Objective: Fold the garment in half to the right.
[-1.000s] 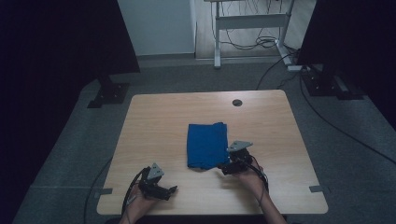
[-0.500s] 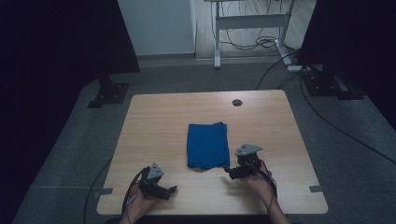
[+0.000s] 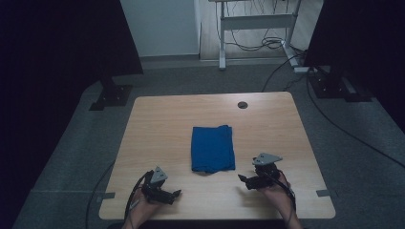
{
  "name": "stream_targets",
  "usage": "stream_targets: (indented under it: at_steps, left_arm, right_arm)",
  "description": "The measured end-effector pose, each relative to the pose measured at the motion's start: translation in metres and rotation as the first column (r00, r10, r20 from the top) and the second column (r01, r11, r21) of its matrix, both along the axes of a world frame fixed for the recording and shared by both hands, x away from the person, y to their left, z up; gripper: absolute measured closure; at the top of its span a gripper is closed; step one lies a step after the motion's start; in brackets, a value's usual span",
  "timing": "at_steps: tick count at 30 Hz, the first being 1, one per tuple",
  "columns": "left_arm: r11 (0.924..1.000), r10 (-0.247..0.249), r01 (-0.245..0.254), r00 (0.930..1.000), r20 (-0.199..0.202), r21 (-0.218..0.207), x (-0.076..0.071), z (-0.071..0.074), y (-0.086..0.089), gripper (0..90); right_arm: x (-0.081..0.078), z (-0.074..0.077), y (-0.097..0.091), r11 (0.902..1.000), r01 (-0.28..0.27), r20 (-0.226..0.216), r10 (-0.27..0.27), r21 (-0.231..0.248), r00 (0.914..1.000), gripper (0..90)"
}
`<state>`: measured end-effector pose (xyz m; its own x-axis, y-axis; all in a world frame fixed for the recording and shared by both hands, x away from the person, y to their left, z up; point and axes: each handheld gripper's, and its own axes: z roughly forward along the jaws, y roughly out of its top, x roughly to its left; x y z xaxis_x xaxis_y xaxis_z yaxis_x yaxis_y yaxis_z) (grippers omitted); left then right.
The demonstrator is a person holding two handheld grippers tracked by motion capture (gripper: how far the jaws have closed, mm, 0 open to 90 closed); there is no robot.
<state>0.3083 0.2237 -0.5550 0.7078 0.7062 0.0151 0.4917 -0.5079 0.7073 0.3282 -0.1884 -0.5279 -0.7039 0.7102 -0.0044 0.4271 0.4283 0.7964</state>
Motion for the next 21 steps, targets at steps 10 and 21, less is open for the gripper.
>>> stream_targets:
  at_steps: [10, 21]
  left_arm:
    - [1.0000, 0.000, 0.000, 1.0000, 0.000, 0.000, 0.000, 0.000, 0.000, 0.0]
    - [1.0000, 0.000, 0.000, 1.0000, 0.000, 0.000, 0.000, 0.000, 0.000, 0.0]
  right_arm:
    - [-0.021, -0.009, -0.032, 0.9978, 0.066, 0.001, -0.066, 0.007, 0.9978, 10.2]
    - [-0.034, -0.030, -0.057, 0.9901, 0.136, -0.054, -0.138, -0.036, 0.9890, 9.4]
